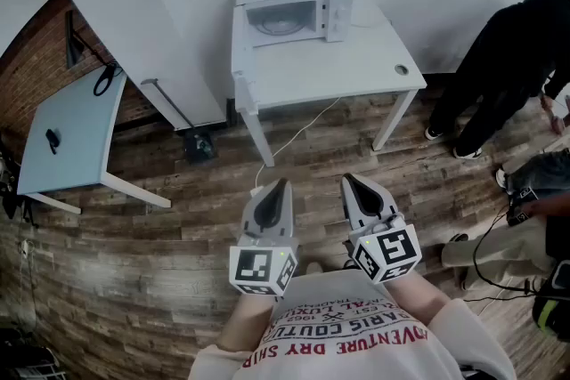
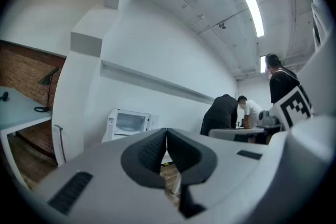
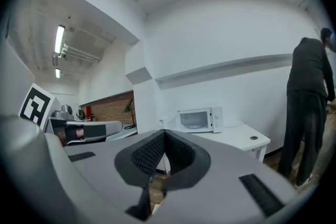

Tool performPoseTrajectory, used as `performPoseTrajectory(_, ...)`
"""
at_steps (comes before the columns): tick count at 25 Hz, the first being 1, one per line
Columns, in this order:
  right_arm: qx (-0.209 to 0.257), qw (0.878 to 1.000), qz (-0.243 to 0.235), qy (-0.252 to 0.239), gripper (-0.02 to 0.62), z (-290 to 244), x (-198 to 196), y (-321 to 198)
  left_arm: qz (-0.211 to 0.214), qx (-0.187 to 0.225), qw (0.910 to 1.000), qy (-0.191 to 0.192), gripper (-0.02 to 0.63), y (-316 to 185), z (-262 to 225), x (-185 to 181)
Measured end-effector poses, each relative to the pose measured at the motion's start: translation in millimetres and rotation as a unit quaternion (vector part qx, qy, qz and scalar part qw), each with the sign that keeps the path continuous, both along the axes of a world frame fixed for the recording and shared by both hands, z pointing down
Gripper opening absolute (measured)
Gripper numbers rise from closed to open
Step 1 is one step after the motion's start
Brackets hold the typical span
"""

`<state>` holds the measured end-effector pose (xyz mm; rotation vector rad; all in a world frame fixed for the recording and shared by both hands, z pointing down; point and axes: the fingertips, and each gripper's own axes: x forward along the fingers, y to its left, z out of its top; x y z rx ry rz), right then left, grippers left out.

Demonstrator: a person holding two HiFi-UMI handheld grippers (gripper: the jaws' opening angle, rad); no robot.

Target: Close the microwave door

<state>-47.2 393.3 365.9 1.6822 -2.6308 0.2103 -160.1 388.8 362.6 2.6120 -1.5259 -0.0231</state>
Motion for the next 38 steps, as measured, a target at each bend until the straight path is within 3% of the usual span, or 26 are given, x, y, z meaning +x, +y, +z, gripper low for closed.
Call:
performPoseTrajectory(24,-0.030,1.000,0.002,0.007,0.012,18,-12,-39,0.011,-0.030,0.9993,0.017,0.008,-34,19,-10)
performPoseTrajectory(30,-0.035,0.999,-0.014,0.007,0.012,26,0,-79,-0.005,-0.037,0.9992,0.014,0.008,-72,29,0)
performPoseTrajectory(38,-0.034,0.999,-0.040,-0.005,0.012,21,35,-170,-0.025,-0.029,0.9992,0.006,0.008,-152,24,36)
